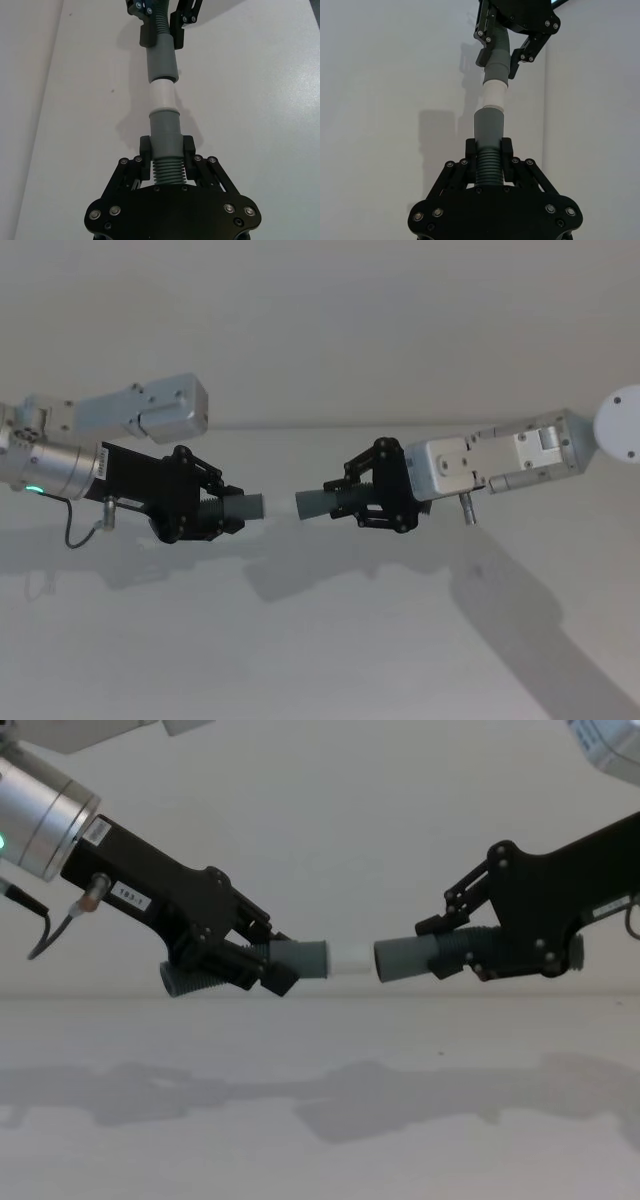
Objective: Use both hands to pick up one end of the pipe from the table, align the ends, and insert them.
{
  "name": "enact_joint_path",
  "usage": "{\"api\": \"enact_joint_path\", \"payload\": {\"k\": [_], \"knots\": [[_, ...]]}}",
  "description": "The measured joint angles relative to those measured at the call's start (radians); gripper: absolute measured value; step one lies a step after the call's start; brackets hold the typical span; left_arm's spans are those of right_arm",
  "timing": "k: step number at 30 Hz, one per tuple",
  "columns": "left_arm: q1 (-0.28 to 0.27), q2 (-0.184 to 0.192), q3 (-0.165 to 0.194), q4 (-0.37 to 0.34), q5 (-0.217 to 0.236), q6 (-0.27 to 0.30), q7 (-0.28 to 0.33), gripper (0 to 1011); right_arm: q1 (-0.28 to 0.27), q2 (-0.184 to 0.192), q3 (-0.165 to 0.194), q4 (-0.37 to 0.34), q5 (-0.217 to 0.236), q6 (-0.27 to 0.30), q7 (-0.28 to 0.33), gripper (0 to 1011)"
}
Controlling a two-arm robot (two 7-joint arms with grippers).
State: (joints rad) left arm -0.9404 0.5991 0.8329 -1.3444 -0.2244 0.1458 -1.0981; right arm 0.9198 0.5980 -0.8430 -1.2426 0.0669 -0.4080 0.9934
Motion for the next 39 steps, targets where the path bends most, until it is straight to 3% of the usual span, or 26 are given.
{"api": "enact_joint_path", "payload": {"k": [39], "knots": [[0.000, 0.000, 0.000, 0.000, 0.000, 0.000, 0.000, 336, 0.025, -0.034, -0.012, 0.057, -0.013, -0.022, -0.003, 264]]}}
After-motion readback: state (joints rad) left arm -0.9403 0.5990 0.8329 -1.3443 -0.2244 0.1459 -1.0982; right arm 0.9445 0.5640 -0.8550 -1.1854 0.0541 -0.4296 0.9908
